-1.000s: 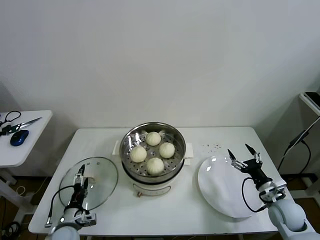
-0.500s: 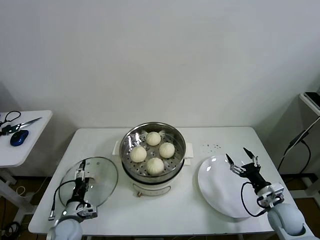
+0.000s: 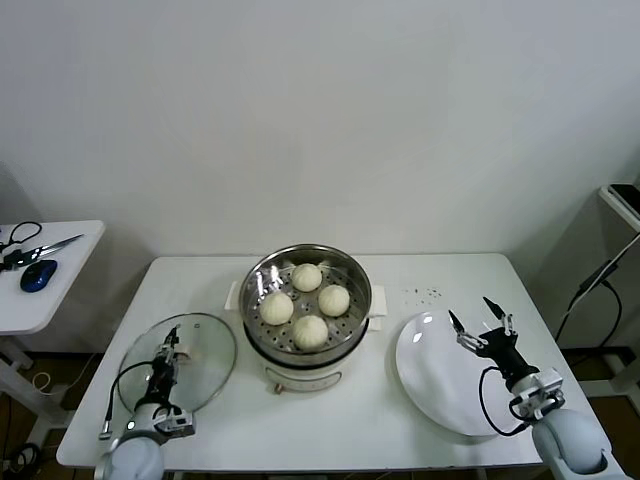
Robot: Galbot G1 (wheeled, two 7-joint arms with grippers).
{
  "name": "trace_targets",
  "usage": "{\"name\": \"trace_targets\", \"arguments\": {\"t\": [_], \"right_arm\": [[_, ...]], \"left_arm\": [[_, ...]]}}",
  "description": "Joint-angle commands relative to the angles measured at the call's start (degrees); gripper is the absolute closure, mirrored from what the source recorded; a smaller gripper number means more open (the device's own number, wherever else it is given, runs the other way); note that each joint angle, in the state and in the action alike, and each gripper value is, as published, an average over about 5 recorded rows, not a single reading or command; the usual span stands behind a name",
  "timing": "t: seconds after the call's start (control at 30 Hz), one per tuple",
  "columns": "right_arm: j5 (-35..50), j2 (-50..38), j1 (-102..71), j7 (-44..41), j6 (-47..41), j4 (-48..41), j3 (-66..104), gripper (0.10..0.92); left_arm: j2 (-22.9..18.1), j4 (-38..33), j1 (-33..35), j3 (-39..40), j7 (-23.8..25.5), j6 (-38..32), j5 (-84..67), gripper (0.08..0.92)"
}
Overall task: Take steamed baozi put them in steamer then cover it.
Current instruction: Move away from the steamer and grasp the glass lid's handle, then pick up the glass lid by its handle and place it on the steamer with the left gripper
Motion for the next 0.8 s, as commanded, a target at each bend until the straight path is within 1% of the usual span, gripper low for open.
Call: {"name": "trace_targets", "arguments": {"t": [0.03,0.2,0.3,0.47,0.63,0.8], "right_arm": [[-0.72,0.18,-0.02,-0.14,0.16,-0.08,0.1,0.203],[-0.67,0.0,-0.1,-0.2,0.27,-0.14,0.22,0.203],[-0.6,-0.42,-0.22,-0.22,0.36,-0.34,0.38,0.203],[-0.47,-0.58,-0.09,-0.3,0.49,-0.75,0.67,0.203],[-0.51,-0.62,0.7,-0.47,0.58,-1.52,0.4,0.203],[-0.83,-0.86,2.1,-0.47,0.56,-2.44,-0.66,0.203]], "left_arm": [[0.21,-0.16,-0.1,-0.26,-0.58,-1.09,-0.78,0.663],[1.16,-5.01,1.67,-0.41,-0.98,-0.91,-2.49,0.805],[2.17,-8.98,3.69,-0.51,-1.27,-0.06,-4.15,0.848],[4.14,-17.84,7.8,-1.37,-1.44,3.51,-6.9,0.851],[5.9,-28.21,13.11,-2.16,-0.22,11.58,-7.56,0.851],[7.94,-33.98,15.43,-1.83,1.0,18.14,-7.65,0.851]]}}
